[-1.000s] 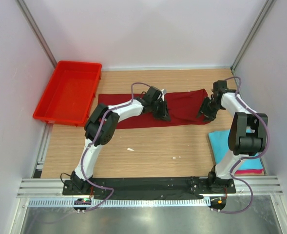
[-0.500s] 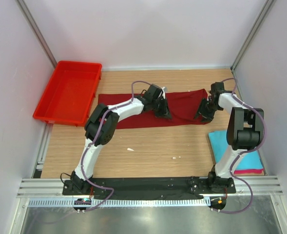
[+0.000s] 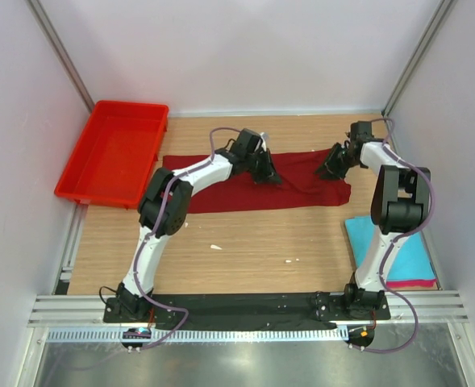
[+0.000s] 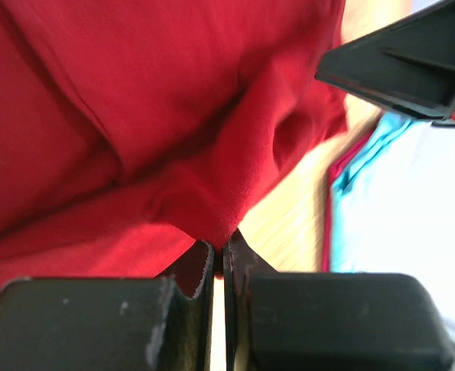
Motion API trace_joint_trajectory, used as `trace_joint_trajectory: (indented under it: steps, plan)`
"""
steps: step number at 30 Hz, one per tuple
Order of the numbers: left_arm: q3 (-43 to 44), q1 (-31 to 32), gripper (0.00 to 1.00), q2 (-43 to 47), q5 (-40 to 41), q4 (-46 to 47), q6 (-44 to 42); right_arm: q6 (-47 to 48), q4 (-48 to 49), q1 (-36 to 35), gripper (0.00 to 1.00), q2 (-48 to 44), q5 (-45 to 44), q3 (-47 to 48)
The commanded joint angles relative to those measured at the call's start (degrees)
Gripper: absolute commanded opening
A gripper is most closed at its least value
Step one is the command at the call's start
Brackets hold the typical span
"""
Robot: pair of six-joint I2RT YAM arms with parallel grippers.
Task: Fold and stack the t-shirts
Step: Fold the tshirt
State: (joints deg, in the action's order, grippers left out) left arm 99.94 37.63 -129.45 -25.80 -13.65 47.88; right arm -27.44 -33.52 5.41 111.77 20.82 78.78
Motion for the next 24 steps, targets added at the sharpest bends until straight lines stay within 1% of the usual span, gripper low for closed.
trace_joint_trajectory:
  steps: [1, 4, 5, 6, 9, 10, 11, 12, 13, 14, 15, 16, 17, 21, 24]
  plan:
    - [4.73, -2.99, 0.0, -1.94, -2.23, 1.08, 3.44, -7.7, 4.33, 2.23, 0.4, 1.96, 9.04, 4.97]
    - [6.66, -3.79, 0.0, -4.22, -4.16, 0.82, 4.5, -8.25, 5.22, 3.2, 0.54, 1.62, 9.85, 5.24]
    - [7.02, -3.88, 0.0, -4.58, -4.6, 0.82, 4.94, -7.11, 4.61, 3.38, 0.55, 1.27, 8.9, 5.85]
    - [7.37, -3.79, 0.0, -4.85, -5.57, 0.9, 5.38, -5.45, 1.73, 3.29, 0.55, 0.91, 8.02, 6.29]
    - [6.85, -3.7, 0.0, -4.85, -5.84, 1.43, 5.82, 0.36, -2.86, 3.29, 0.54, -1.63, 4.07, 5.42]
    - [6.15, -3.7, 0.0, -4.5, -5.75, 1.52, 5.74, 2.55, -3.13, 3.29, 0.53, -2.94, 3.62, 4.28]
    - [5.88, -3.7, 0.0, -4.24, -5.75, 1.69, 5.39, 3.09, -3.05, 3.2, 0.51, -5.31, 3.01, 1.14]
    - [5.53, -3.7, 0.0, -4.23, -5.75, 1.61, 5.3, 3.44, -1.83, 2.86, 0.48, -6.63, 2.74, -0.63]
    - [5.18, -3.7, 0.0, -4.06, -5.92, 1.7, 5.21, 3.53, -0.77, 2.77, 0.4, -7.78, 3.17, -2.3]
    - [5.09, -3.7, 0.0, -4.23, -6.01, 1.61, 5.21, 3.45, 0.2, 2.68, 0.36, -9.18, 3.7, -5.54]
    - [5.0, -3.7, 0.0, -4.23, -6.19, 1.52, 5.47, 3.36, 2.03, 2.59, 0.35, -9.63, 4.22, -7.05]
    - [4.74, -3.53, 0.0, -4.41, -6.54, 1.61, 5.65, 3.19, 3.36, 2.5, 0.35, -9.11, 5.36, -9.85]
    - [4.74, -3.53, 0.0, -4.41, -6.54, 1.61, 5.65, 3.18, 3.37, 2.5, 0.35, -9.11, 5.37, -9.88]
    - [4.56, -3.44, 0.0, -4.59, -6.54, 1.61, 5.82, 2.92, 5.12, 2.5, 0.42, -8.41, 6.16, -11.54]
    - [4.65, -3.35, 0.0, -4.59, -6.45, 1.7, 5.91, 1.87, 6.62, 2.5, 0.43, -7.09, 7.74, -12.16]
